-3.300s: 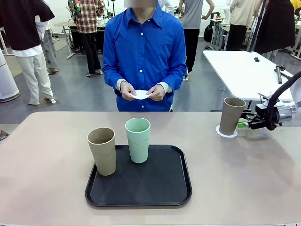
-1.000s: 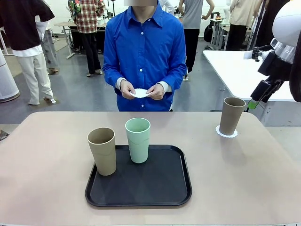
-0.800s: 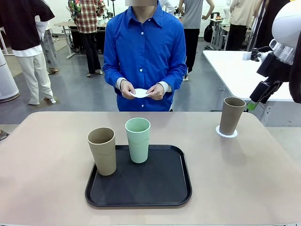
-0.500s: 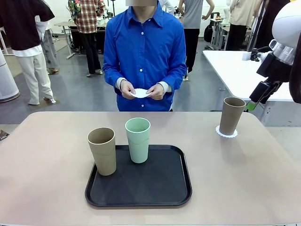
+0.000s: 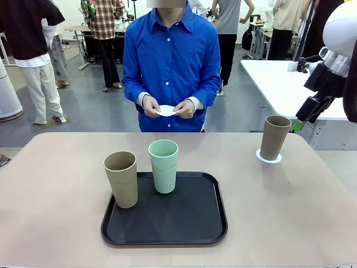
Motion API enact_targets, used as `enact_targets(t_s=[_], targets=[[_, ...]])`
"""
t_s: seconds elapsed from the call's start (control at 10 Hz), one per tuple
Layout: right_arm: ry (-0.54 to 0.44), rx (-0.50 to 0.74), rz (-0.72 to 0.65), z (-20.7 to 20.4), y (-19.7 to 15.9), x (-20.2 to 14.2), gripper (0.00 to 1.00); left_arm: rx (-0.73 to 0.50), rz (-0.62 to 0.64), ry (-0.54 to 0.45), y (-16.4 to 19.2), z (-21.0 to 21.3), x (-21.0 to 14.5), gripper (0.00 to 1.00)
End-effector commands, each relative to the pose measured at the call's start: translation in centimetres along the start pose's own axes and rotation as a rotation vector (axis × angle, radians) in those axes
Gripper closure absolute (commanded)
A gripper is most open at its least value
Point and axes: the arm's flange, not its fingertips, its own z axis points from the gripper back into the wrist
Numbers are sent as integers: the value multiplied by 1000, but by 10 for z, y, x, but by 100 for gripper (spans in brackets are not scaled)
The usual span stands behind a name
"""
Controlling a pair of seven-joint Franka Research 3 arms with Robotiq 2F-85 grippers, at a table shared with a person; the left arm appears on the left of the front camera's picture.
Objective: Place coasters on the table and set cups on them.
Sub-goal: Take one Reusable plastic cup from the Flat Tray and place it on a coaster set by the human.
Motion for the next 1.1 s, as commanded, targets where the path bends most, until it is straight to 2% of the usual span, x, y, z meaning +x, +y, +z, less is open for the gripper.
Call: enact_targets(t_s=[0.0, 0.3, 0.4, 0.5, 0.6, 0.7, 0.9, 1.0], targets=[[-5, 5, 9, -2, -1, -1, 0, -17, -7, -10, 0, 2, -1, 0], [0, 0, 0, 0, 0, 0, 0, -17, -7, -10, 0, 2, -1, 0], [13, -6, -174, 6, 1, -23, 0, -17, -7, -10, 0, 2, -1, 0], [-23, -14, -315, 9, 0, -39, 0, -17, -7, -10, 0, 2, -1, 0], [-28, 3, -433, 8, 0, -56, 0, -17, -7, -10, 0, 2, -1, 0], [-14, -41, -516, 7, 1, -75, 0, -17, -7, -10, 0, 2, -1, 0], [-14, -70, -560, 9, 3, -94, 0, -17, -7, -10, 0, 2, -1, 0], [-20, -14, -498, 11, -13, -78, 0, -17, -7, -10, 0, 2, -1, 0]])
